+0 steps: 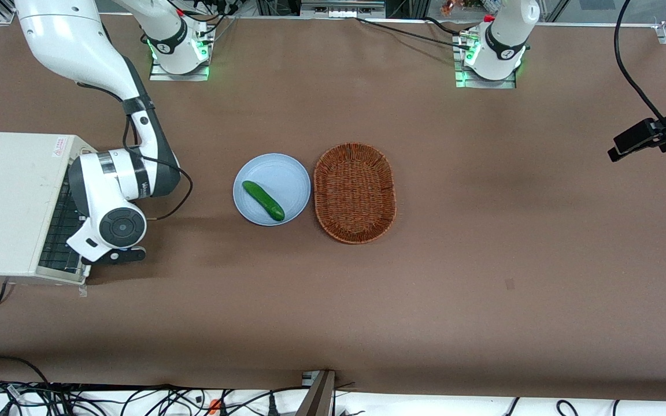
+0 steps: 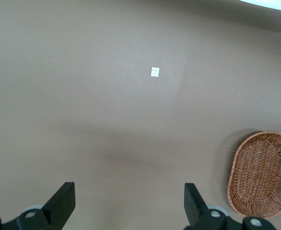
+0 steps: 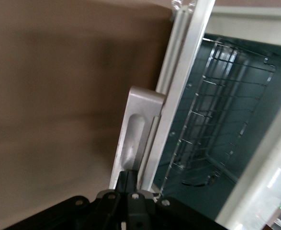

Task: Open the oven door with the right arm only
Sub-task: 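Pull the handle outward and down with the right gripper, swinging the door open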

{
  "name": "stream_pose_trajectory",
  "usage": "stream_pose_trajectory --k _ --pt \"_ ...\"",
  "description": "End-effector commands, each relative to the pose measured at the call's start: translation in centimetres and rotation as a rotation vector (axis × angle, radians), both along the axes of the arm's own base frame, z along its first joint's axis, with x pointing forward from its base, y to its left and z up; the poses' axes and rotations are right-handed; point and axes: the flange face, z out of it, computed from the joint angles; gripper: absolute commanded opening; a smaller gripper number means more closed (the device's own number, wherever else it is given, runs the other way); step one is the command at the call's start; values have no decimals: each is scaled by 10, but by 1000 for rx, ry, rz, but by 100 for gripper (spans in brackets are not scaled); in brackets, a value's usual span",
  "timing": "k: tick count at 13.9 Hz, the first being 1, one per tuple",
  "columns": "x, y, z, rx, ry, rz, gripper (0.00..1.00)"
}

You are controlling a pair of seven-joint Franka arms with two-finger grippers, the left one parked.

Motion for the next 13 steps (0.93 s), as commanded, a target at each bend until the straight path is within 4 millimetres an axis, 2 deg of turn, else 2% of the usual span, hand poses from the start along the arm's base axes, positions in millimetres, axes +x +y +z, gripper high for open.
stream_pose_trajectory --k 1,4,7,13 --pt "19 -3 -16 29 -66 -16 0" --pt "17 11 -27 71 -77 -42 0" --pt "20 20 -49 105 -97 -47 0" --pt "21 28 -82 151 -118 -72 0"
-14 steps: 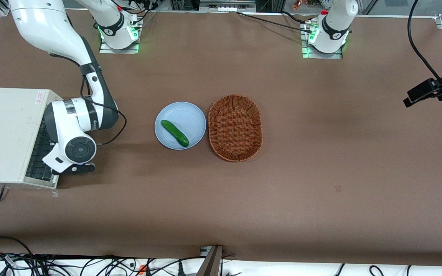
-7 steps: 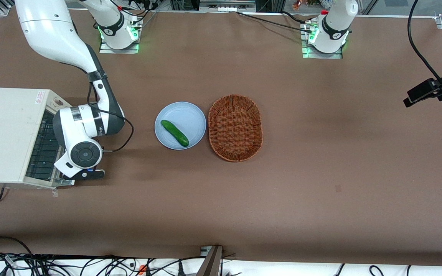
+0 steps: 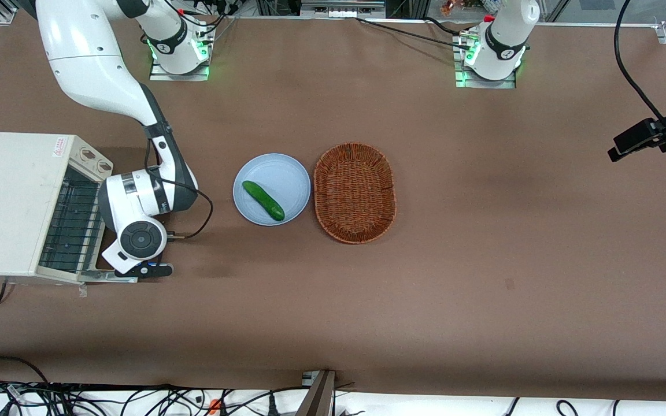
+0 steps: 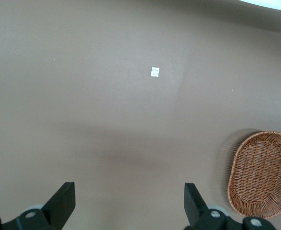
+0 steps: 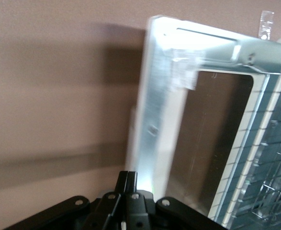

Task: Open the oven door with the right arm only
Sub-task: 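Pull the handle outward and down with the right gripper, swinging the door open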

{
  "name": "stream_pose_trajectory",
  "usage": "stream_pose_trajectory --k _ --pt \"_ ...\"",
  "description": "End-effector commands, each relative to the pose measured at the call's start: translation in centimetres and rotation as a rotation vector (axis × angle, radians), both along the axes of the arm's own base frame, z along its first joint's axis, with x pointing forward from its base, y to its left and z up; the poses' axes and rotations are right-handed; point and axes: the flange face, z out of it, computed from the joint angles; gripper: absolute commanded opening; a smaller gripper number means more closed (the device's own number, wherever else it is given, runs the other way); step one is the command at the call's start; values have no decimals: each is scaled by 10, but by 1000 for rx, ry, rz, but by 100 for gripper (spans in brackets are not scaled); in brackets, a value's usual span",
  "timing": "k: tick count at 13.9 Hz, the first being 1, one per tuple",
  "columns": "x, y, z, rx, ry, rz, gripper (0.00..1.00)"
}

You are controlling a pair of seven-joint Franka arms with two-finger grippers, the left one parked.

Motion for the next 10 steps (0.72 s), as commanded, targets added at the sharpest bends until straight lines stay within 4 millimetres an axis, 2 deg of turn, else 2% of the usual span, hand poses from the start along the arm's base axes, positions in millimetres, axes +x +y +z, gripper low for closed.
stream_pose_trajectory --k 1,6,8,10 --pt "7 3 -4 12 -27 -12 0" --pt "7 5 -2 21 -20 -4 0" --pt "9 17 12 63 -7 -27 0" --pt "19 23 48 95 9 -73 0"
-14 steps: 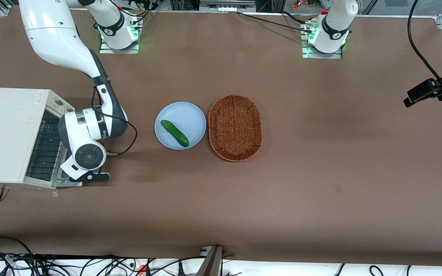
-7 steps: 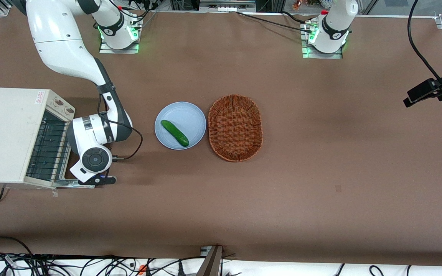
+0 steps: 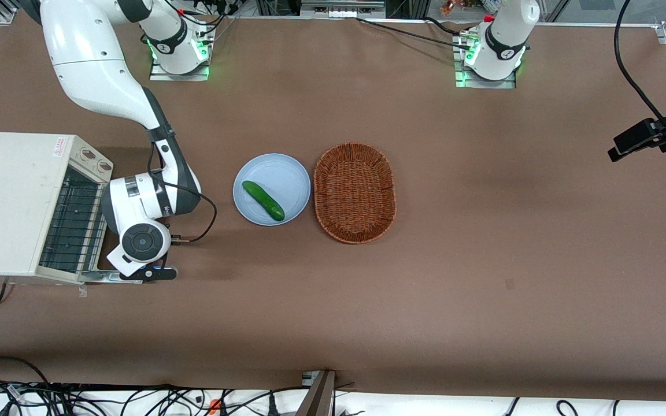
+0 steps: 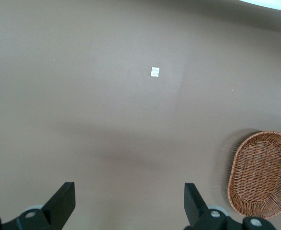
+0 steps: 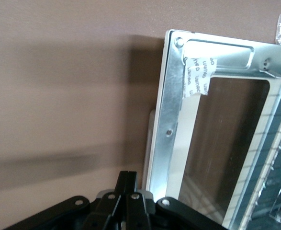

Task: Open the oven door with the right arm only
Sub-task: 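Pull the handle outward and down with the right gripper, swinging the door open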

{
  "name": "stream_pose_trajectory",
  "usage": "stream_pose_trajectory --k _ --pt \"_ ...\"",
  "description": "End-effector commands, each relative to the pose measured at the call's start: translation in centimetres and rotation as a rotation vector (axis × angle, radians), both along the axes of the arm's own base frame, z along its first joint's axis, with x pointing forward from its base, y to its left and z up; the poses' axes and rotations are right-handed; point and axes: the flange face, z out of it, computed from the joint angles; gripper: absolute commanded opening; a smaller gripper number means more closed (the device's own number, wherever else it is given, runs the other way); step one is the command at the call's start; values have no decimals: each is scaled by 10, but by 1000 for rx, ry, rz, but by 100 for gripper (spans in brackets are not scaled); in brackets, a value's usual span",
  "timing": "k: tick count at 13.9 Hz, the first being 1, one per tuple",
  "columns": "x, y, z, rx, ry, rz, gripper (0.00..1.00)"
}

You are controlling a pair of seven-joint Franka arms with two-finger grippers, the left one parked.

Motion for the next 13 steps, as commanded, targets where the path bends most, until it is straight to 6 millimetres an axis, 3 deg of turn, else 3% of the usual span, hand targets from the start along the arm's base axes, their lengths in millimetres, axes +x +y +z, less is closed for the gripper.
stream_pose_trajectory --k 1,2,5,6,7,9,13 --pt "13 12 49 59 19 -49 0" --pt "12 14 61 85 26 -57 0" --pt "8 15 103 134 13 -81 32" --pt "5 15 120 147 15 -91 47" --pt "1 15 147 171 5 -98 76" --pt "-11 14 204 215 -21 -99 99" --pt "-31 -4 273 251 -42 -98 100"
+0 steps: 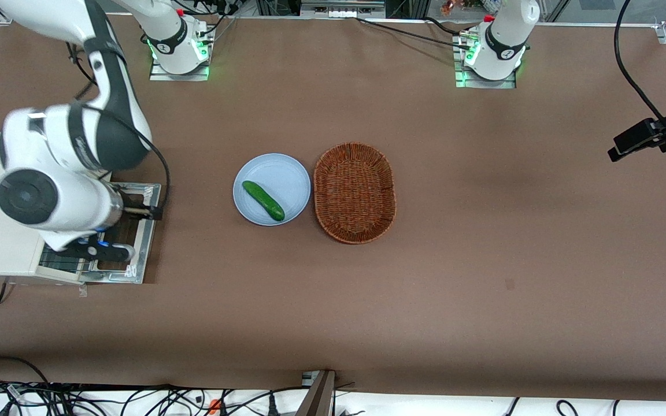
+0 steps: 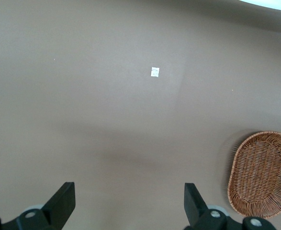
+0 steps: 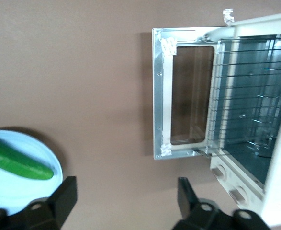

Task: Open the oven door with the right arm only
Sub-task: 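Pull the handle outward and down with the right gripper, swinging the door open, then release the handle and lift the right gripper away from the oven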

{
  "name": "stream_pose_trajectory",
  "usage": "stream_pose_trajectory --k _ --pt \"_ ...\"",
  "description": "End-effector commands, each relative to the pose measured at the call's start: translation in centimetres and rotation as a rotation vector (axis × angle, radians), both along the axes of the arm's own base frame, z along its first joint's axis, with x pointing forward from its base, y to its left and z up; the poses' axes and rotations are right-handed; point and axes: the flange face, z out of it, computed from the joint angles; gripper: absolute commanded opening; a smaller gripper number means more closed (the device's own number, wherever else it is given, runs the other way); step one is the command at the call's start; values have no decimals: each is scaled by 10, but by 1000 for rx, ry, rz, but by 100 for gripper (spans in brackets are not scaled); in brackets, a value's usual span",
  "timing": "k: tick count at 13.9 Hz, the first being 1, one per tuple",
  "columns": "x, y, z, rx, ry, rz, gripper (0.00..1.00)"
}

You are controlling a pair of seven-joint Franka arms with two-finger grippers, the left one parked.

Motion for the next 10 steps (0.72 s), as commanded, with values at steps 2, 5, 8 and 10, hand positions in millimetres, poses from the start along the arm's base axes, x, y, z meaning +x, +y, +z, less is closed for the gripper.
stream_pose_trajectory --k 2,5,8,10 --pt "-21 -35 57 118 -8 -42 100" --pt "-43 -66 94 113 15 -86 100" --pt "-68 -87 133 117 18 -115 100" --pt "-84 -101 154 141 7 -146 100"
